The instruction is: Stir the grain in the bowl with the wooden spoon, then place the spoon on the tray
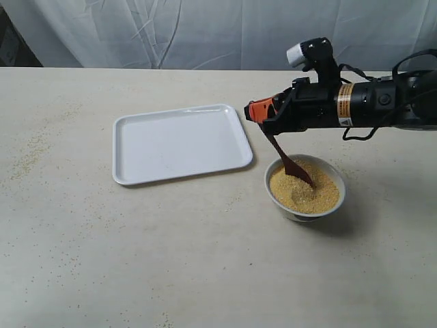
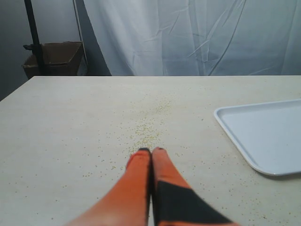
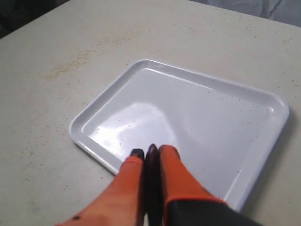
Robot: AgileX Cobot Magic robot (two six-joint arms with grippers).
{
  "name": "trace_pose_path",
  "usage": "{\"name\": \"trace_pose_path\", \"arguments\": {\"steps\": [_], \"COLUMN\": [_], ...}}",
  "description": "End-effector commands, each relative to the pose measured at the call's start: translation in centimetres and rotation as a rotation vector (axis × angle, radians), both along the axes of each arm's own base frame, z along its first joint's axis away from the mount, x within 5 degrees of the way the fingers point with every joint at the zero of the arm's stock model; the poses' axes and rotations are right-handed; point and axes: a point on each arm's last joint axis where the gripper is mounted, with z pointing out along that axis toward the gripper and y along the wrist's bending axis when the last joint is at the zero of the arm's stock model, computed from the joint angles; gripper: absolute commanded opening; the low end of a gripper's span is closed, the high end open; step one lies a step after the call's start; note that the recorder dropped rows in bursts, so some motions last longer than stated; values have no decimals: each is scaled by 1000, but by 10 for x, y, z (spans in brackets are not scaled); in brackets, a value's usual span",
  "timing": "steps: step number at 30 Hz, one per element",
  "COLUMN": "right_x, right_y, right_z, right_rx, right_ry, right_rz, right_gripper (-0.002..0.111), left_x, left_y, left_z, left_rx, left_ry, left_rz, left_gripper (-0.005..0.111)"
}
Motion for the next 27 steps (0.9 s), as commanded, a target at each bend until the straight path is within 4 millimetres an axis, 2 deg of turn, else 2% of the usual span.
{"name": "trace_pose_path", "arguments": {"steps": [1, 9, 13, 19, 23, 27], "right_x": [-6, -10, -14, -19, -25, -21], "right_y": [3, -2, 0, 6, 24, 28], "right_z": [14, 48, 52, 38, 27, 9], "right_rx": [54, 25, 85, 44, 18, -89], "right_ry": [-11, -120, -73, 28, 56, 57], "right_rz": [28, -11, 9, 58, 109, 59], "right_gripper": [-1, -1, -1, -1, -1, -1], "left_x": [0, 0, 0, 0, 0, 0], "left_y": [0, 0, 0, 0, 0, 0], "left_z": [0, 0, 0, 0, 0, 0], "left_rx": [2, 2, 2, 2, 2, 2], "left_ry": [-14, -14, -14, -14, -14, -14], "left_rz": [4, 4, 4, 4, 4, 4], "left_gripper": [0, 0, 0, 0, 0, 0]}}
